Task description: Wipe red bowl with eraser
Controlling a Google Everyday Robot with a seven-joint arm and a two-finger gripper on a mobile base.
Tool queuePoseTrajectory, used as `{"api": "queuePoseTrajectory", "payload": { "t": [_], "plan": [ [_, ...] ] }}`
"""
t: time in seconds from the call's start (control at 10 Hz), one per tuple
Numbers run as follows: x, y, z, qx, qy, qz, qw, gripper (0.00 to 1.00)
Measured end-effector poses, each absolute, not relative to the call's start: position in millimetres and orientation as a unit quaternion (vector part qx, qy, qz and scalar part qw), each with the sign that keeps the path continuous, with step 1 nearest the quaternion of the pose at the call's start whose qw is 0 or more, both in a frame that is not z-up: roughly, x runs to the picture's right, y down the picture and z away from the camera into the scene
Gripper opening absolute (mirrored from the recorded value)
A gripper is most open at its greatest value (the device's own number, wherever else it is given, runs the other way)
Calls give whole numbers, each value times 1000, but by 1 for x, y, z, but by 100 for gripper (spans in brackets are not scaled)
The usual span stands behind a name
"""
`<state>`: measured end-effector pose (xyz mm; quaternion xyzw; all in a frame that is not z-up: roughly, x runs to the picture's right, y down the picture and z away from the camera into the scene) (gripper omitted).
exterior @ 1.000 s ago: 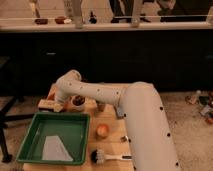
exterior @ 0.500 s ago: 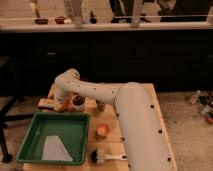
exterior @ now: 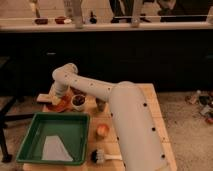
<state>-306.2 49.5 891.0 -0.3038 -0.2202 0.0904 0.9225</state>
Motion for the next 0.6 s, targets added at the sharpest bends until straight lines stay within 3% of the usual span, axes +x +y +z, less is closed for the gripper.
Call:
{"api": "queuePoseTrajectory", "payload": {
  "t": [0.6],
  "plan": [
    [-254, 40, 909, -309, -194, 121, 923, 0]
  ]
}}
